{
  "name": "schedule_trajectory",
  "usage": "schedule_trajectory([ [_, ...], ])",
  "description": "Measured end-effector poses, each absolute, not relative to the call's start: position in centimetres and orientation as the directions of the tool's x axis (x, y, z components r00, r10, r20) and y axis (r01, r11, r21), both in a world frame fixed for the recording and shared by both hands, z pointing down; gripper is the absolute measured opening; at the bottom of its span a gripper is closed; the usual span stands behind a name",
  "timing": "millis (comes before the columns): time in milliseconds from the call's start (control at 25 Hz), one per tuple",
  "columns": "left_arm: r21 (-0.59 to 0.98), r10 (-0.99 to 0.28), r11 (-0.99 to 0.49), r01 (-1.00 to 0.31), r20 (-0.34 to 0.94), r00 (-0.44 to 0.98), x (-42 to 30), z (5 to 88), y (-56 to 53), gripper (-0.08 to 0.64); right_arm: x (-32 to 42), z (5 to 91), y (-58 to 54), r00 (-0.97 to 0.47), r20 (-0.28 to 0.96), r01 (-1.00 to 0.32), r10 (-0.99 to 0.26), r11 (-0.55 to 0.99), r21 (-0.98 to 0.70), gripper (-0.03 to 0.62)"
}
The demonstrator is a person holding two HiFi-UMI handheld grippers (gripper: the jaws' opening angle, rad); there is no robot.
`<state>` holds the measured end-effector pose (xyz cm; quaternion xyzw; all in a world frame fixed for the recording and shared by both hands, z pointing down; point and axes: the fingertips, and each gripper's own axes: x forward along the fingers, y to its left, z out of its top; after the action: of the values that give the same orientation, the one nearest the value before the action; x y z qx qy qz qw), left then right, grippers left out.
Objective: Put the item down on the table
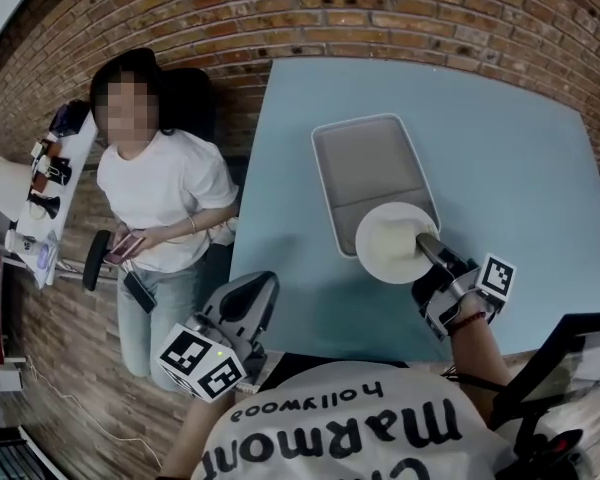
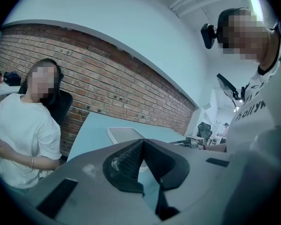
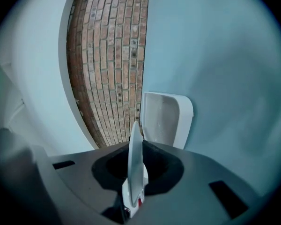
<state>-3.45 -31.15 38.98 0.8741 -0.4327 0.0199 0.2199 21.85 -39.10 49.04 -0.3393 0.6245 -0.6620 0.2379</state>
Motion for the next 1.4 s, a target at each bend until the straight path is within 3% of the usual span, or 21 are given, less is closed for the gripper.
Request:
schedule_trajectory([
  [440, 0.389, -0.755, -0.501, -0.773, 0.24, 0.61, -5.5, 39.8, -32.9, 0.006, 19.5, 49.5, -43.6, -0.65, 0.194, -0.168, -0.734, -0.111, -0.98, 0.04],
  [1120, 0.408, -0.767, -0.476, -0.779, 0.241, 0.595, -6.8, 40.7, -34.9, 0.006, 17.0, 51.2, -46.2, -0.646, 0.372, -0.459, -0.667, -0.051, -0.887, 0.04],
  [1400, 0.416, -0.767, -0.469, -0.779, 0.245, 0.593, -7.1, 41.0, -35.0, 0.006, 16.9, 51.4, -46.6, -0.58, 0.497, -0.672, -0.646, 0.035, -0.74, 0.038],
])
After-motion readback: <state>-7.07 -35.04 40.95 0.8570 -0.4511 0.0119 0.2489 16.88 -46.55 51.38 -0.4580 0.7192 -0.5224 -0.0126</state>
